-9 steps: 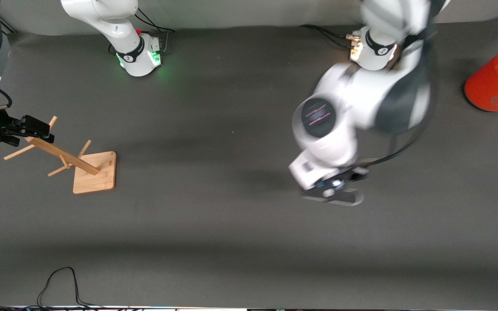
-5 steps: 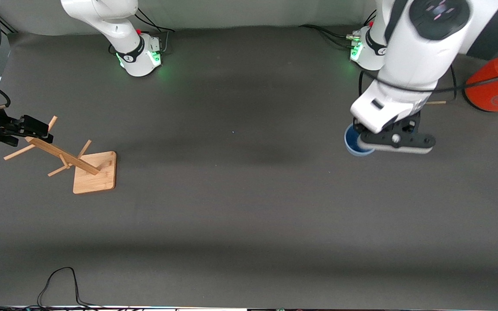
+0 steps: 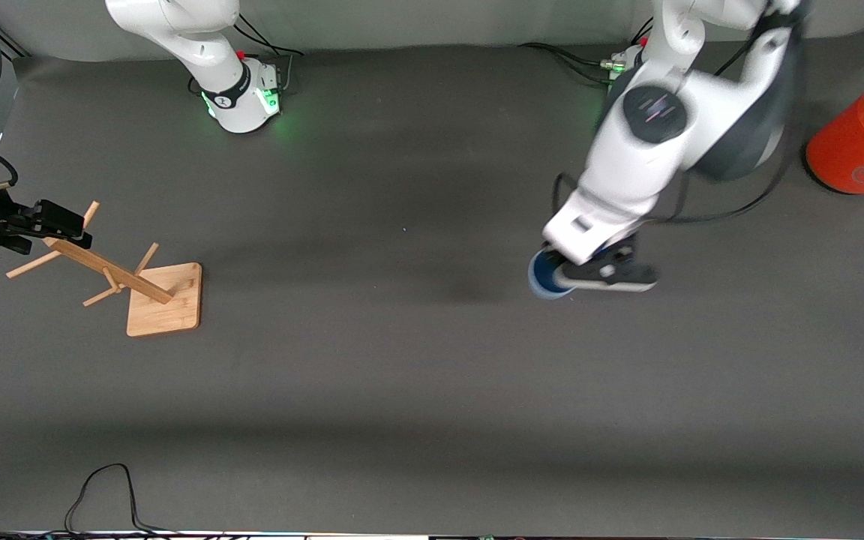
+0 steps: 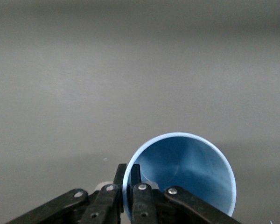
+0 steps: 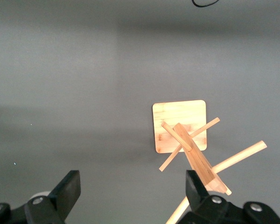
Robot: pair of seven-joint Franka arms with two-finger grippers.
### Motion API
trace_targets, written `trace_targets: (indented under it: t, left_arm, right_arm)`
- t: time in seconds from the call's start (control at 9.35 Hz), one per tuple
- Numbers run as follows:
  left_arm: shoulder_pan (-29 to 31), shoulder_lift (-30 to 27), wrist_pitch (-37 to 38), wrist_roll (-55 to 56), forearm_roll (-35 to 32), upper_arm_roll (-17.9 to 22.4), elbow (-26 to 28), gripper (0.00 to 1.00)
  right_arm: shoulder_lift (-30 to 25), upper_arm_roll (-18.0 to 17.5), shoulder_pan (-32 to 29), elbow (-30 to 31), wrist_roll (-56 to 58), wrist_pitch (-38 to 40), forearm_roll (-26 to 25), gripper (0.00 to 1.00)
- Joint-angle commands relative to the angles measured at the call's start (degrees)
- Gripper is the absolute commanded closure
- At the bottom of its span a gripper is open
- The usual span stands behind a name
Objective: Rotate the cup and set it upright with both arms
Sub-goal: 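Rotate the cup upright and lower it onto the table with the left gripper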
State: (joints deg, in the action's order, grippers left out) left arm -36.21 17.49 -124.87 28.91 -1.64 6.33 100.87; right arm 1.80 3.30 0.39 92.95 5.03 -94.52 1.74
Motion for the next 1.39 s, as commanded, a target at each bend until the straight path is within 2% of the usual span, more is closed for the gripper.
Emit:
trace_targets:
  t: [0.0,0.21,0.53,0.75,0.86,0.96,1.18,1.28]
  left_arm:
    - [-2.97,7.09,-4.74,5.00,0.41,0.61,-1.29,1.00]
    - [-5.26,9.83,-6.78,6.68,0.76,0.18,-0.76,1.00]
    - [-6.41,10.55,-16.17,8.97,0.76,0.17,4.85,1.00]
    - [-6.50,11.25,-16.19,8.97,0.76,0.17,5.13,1.00]
    - [-6.33,11.25,-16.02,8.97,0.76,0.17,5.04,0.39]
    - [-6.24,10.99,-14.97,8.97,0.76,0.17,4.95,0.00]
    - [-5.80,7.84,-12.52,10.02,0.76,0.26,4.34,0.00]
    - [-5.45,5.56,-7.02,10.55,0.76,0.52,1.73,0.00]
  right_arm:
    - [-0.57,-0.05,-0.04,0.04,0.68,-0.32,-0.78,0.00]
    - [-0.57,-0.05,-0.04,0.04,0.77,-0.31,-0.78,0.00]
    - [-0.57,-0.05,-0.04,0.13,0.77,-0.31,-0.78,0.00]
    - [-0.57,-0.05,-0.04,0.13,0.77,-0.31,-0.78,0.00]
    - [-0.48,-0.05,-0.04,0.13,0.77,-0.31,-0.78,0.00]
    - [-0.48,-0.05,-0.04,0.13,0.77,-0.40,-0.78,0.00]
    - [-0.48,-0.05,-0.04,0.13,0.77,-0.40,-0.78,0.00]
    - [-0.48,-0.05,-0.04,0.13,0.77,-0.40,-0.78,0.00]
